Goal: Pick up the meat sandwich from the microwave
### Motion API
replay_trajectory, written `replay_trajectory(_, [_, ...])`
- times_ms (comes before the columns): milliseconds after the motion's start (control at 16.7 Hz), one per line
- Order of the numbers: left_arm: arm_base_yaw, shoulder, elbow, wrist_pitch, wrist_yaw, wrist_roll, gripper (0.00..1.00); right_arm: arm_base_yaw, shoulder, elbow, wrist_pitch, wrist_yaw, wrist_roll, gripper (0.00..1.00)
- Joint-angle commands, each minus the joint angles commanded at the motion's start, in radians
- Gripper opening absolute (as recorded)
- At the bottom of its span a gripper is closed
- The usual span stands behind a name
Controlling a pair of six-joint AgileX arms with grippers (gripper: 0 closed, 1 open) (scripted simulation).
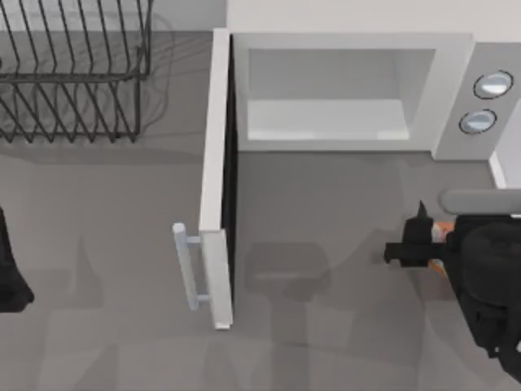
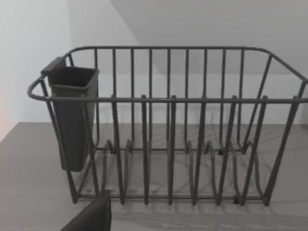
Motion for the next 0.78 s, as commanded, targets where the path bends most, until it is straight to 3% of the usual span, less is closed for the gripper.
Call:
replay_trajectory(660, [0.0, 0.0, 0.0, 0.0, 0.0, 0.0, 1.0, 0.0, 0.0, 0.0, 0.0, 0.0, 0.0, 0.98])
replay_trajectory(780, [0.0, 0.0, 0.0, 0.0, 0.0, 0.0, 1.0, 0.0, 0.0, 0.0, 0.0, 0.0, 0.0, 1.0])
